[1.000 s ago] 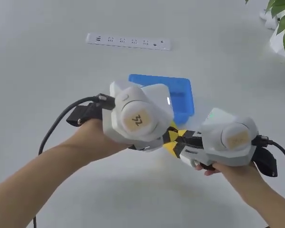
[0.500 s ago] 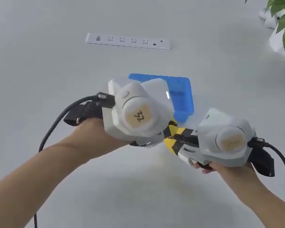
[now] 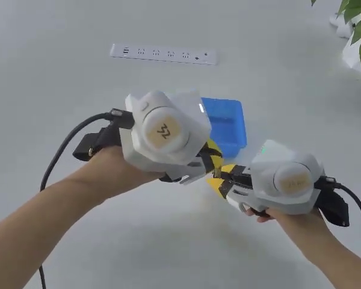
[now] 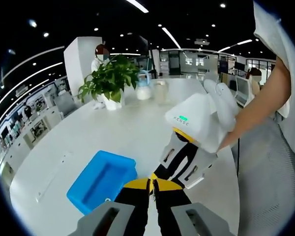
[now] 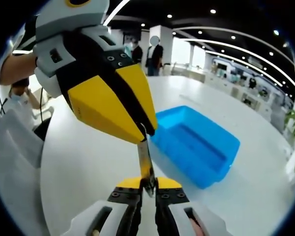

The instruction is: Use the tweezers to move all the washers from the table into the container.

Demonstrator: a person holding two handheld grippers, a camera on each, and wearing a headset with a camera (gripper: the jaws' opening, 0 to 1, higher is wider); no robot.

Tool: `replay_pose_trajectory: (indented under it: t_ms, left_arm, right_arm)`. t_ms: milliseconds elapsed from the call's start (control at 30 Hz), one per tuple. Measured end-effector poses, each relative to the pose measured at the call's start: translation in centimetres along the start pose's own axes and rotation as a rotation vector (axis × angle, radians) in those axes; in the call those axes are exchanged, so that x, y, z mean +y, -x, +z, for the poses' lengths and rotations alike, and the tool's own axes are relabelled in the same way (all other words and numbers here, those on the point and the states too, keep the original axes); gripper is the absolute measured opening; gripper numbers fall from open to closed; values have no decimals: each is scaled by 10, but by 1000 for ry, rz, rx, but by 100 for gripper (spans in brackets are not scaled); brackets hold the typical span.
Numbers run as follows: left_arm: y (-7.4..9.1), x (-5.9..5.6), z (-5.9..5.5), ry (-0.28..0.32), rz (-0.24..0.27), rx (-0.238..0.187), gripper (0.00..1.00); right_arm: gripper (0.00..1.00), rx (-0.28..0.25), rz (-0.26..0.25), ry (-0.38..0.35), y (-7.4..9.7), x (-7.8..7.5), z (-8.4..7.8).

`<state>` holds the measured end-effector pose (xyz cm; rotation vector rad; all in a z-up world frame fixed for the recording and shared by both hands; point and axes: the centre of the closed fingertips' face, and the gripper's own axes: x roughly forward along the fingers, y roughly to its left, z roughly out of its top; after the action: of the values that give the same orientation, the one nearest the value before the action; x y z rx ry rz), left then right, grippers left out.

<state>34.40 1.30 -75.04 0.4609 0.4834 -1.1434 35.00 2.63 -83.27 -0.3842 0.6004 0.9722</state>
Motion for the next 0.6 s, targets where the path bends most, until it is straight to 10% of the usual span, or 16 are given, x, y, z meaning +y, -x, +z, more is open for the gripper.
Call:
replay_pose_trajectory:
  t_ms: [600]
  left_arm:
    - [1,-13,-2,-18,-36,40,0]
  right_arm:
    - [4,30,2,62,2,4,-1]
